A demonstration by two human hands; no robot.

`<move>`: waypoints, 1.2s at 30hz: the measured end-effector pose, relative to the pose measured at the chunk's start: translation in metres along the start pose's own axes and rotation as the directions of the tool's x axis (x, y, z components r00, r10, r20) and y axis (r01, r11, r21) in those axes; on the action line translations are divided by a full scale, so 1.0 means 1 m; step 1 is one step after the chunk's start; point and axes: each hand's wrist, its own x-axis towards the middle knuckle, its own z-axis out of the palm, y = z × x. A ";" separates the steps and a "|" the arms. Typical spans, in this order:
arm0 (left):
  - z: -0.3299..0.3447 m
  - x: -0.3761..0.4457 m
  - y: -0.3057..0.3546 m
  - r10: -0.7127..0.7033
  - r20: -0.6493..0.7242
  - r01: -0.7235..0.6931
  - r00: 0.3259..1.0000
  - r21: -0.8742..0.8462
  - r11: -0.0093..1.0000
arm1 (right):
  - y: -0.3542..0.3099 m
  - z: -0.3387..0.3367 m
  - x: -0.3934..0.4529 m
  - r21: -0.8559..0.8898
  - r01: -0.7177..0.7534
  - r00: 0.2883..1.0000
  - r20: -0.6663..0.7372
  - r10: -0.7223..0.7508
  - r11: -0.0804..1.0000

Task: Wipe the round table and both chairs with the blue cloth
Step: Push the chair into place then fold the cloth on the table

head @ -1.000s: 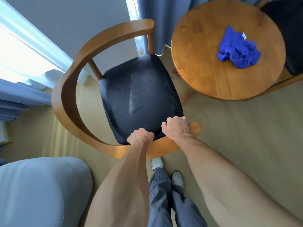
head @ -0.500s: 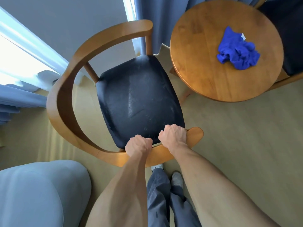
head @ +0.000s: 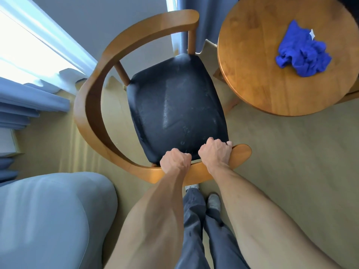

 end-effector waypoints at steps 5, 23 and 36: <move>-0.004 0.013 0.010 0.031 0.055 -0.038 0.998 0.132 0.991 | 0.007 0.000 0.006 0.013 0.067 0.997 -0.034 -0.067 0.998; -0.017 0.006 0.274 0.445 -0.239 -0.370 0.863 0.301 0.879 | 0.187 -0.105 0.158 0.240 -0.138 0.961 -0.204 0.189 0.961; 0.017 0.008 0.527 0.205 -0.123 -0.218 0.971 -0.105 0.970 | 0.362 -0.145 0.318 0.320 -0.085 0.977 -0.159 0.142 0.943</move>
